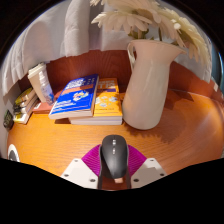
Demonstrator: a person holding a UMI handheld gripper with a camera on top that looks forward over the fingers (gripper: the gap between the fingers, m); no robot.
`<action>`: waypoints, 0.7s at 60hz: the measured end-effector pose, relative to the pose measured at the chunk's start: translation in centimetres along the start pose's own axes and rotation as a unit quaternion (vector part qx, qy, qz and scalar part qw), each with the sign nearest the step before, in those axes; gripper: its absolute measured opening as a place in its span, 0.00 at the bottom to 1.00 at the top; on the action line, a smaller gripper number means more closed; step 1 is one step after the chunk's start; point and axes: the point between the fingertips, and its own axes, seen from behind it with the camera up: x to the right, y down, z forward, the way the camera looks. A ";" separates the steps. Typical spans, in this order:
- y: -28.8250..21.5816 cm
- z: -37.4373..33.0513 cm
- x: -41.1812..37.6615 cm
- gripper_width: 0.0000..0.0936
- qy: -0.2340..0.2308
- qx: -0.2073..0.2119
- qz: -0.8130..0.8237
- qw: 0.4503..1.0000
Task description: Arrange mouse
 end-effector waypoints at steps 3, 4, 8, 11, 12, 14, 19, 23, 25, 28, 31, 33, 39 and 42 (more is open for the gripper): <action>-0.6 -0.5 -0.4 0.34 0.003 -0.001 0.006 1.000; -1.0 -0.8 -0.7 0.34 0.003 0.001 0.008 1.000; -3.2 -2.8 -2.1 0.35 0.006 0.021 0.010 1.000; -5.5 -4.9 -3.8 0.35 0.007 0.043 0.011 0.999; -6.2 -5.7 -4.5 0.35 0.005 0.051 0.011 0.999; -7.8 -7.3 -6.0 0.35 0.003 0.067 0.013 0.998; -11.6 -11.6 -9.9 0.35 -0.003 0.111 0.016 0.994; -14.2 -15.1 -13.8 0.35 -0.015 0.145 0.017 0.989; -15.1 -16.8 -15.9 0.35 -0.021 0.158 0.016 0.987; -15.9 -19.0 -19.3 0.36 -0.034 0.177 0.016 0.984; -16.1 -20.8 -22.9 0.36 -0.047 0.184 0.008 0.982; -15.8 -21.6 -25.4 0.36 -0.056 0.187 0.001 0.981; -12.5 -21.9 -32.4 0.35 -0.077 0.174 -0.017 0.981; -9.6 -20.8 -35.7 0.35 -0.087 0.151 -0.021 0.985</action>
